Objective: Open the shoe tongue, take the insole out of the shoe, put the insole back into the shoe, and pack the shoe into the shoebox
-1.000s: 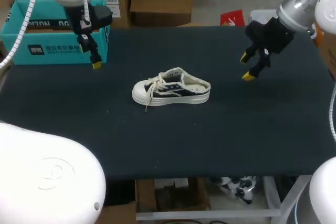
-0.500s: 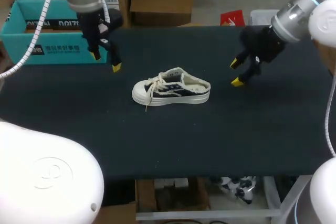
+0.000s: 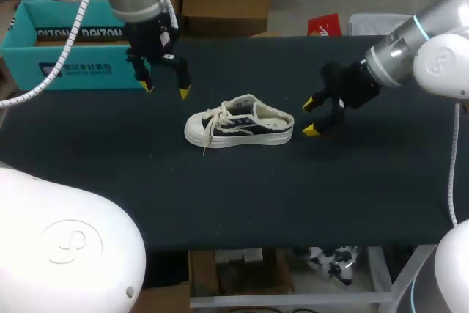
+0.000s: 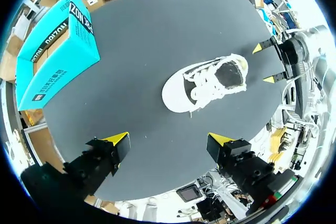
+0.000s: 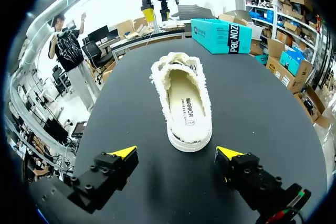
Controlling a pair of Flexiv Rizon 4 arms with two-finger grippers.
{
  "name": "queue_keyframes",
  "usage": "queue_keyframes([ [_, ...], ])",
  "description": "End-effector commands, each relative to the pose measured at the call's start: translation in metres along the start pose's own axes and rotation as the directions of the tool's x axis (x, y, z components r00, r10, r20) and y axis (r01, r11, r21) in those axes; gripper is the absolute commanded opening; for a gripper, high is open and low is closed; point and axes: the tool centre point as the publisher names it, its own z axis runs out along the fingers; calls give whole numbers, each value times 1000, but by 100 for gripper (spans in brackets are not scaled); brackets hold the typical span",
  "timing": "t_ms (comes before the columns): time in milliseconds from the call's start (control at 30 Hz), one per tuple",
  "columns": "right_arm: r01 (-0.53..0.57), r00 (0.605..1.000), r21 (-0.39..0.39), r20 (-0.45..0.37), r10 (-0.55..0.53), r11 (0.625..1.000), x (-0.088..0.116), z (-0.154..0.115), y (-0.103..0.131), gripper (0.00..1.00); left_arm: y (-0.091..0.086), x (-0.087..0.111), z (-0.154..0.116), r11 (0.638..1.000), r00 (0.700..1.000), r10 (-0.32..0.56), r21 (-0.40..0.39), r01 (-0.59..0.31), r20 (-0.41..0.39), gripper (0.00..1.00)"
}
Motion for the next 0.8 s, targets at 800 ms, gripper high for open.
queue_keyframes([
  [800, 28, 999, -72, -18, -29, 997, -14, 56, 4, 100, -26, 55, 22, 989, 987, -150, -6, 151, 53, 100],
])
